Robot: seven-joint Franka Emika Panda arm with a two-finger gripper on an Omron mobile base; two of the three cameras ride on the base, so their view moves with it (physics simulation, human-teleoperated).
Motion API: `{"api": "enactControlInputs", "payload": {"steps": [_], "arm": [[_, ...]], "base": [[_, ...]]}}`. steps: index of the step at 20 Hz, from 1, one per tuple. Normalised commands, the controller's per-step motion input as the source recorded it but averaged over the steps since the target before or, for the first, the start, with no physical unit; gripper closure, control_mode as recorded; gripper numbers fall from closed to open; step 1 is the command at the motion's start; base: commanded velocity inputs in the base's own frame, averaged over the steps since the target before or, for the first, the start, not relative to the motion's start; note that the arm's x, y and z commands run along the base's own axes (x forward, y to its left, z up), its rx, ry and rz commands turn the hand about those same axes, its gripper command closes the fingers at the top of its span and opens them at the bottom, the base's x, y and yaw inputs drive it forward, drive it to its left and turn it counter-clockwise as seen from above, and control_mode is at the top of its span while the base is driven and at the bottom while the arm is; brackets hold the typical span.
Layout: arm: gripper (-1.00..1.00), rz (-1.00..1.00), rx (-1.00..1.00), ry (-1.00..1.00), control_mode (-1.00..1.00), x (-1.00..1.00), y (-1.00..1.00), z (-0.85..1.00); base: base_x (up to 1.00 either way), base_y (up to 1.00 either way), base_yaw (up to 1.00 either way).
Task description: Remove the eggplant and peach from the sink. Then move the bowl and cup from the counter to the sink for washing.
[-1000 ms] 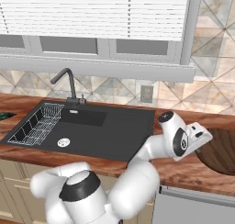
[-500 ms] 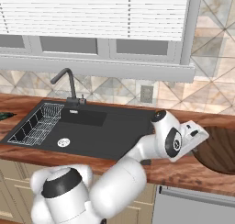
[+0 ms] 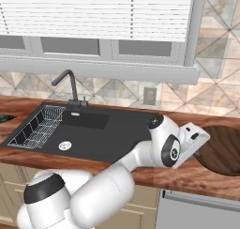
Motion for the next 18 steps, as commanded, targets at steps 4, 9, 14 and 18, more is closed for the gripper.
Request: {"api": "enactControlInputs", "payload": {"steps": [4, 9, 14, 18], "arm": [[1.0, 0.1, -0.06, -0.01, -1.0, -0.28, 0.11, 0.22], [1.0, 0.1, -0.07, 0.0, -1.0, -0.25, 0.09, 0.26], [1.0, 0.08, -0.04, 0.0, -1.0, -0.22, 0.13, 0.26], [1.0, 0.06, -0.03, 0.0, -1.0, -0.21, 0.14, 0.25]], "base": [[0.0, 0.0, 0.0], [0.0, 0.0, 0.0], [0.0, 0.0, 0.0], [0.0, 0.0, 0.0]]}}
